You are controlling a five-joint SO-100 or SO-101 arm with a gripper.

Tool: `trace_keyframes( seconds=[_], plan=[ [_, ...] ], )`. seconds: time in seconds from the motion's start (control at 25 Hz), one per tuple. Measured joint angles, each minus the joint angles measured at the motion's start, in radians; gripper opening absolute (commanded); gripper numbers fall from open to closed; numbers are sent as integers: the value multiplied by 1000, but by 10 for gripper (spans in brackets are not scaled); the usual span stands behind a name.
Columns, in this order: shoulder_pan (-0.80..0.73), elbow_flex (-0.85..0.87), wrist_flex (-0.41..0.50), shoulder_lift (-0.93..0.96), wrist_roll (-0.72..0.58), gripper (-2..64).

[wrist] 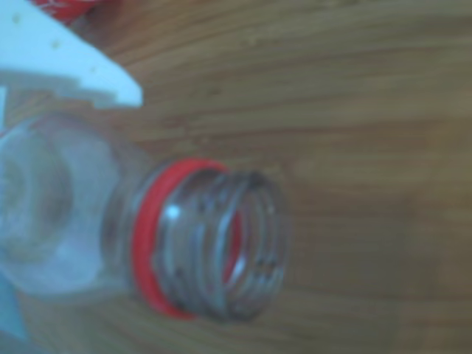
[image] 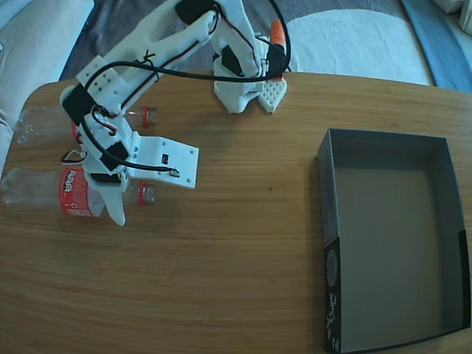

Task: Grasp the bottles and put them in the box.

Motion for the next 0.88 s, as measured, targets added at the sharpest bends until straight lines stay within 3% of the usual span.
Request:
trace_keyframes(
  seconds=[0.88],
  plan=[
    [29, -26, 0, -92, -44, 458]
  ],
)
